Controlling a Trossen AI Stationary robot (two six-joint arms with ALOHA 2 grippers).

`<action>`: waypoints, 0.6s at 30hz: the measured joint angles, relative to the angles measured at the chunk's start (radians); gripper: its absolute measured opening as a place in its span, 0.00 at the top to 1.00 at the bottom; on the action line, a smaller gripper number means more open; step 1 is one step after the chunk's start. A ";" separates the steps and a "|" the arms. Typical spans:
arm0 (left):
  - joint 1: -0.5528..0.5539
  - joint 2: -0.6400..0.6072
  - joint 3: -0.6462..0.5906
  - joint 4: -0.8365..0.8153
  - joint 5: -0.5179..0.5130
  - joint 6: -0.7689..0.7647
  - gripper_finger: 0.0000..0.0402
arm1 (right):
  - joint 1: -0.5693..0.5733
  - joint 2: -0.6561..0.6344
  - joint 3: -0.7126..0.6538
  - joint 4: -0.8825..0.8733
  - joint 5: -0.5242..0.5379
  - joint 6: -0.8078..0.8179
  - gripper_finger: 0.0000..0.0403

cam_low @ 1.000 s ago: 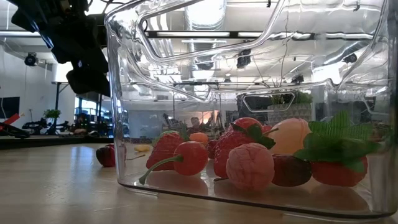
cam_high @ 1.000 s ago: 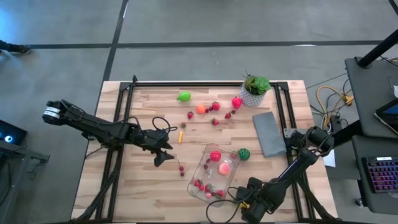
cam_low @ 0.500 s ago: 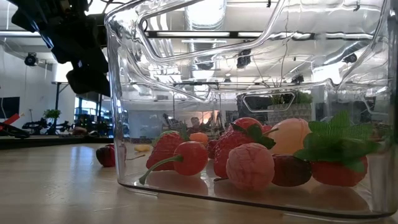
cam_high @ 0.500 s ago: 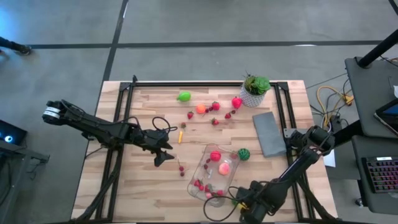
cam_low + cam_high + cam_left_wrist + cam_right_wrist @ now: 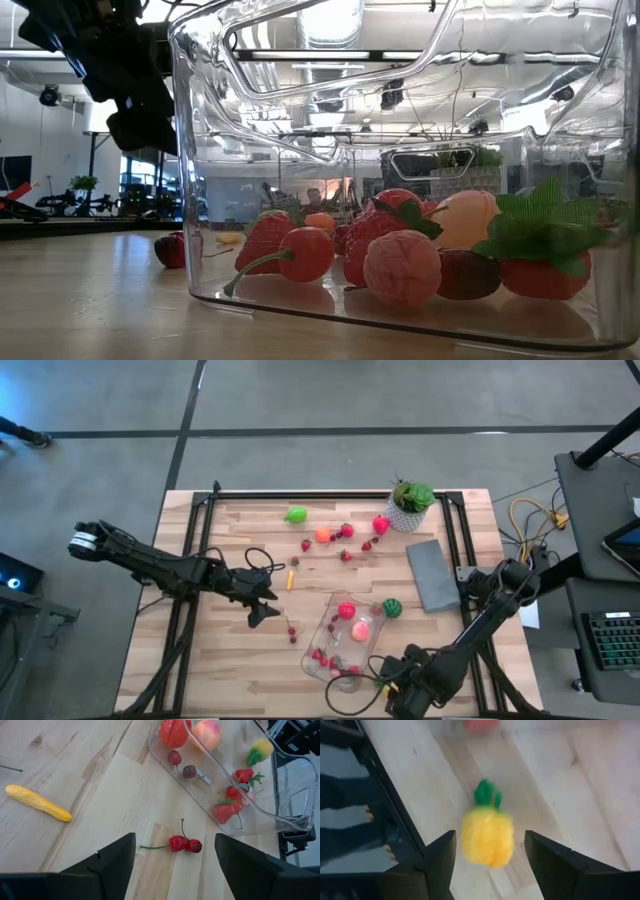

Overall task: Pick and placing Produce into tupperware
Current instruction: Put the yellow pineapple into the transparent basket

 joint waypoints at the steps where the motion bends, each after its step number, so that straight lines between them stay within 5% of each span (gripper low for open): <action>1: 0.000 0.000 0.000 0.000 0.000 0.000 0.36 | 0.000 0.006 0.000 0.006 -0.018 0.004 0.42; 18: 0.000 0.000 0.001 0.006 0.000 0.000 0.36 | 0.008 0.092 -0.004 0.017 -0.016 -0.109 0.16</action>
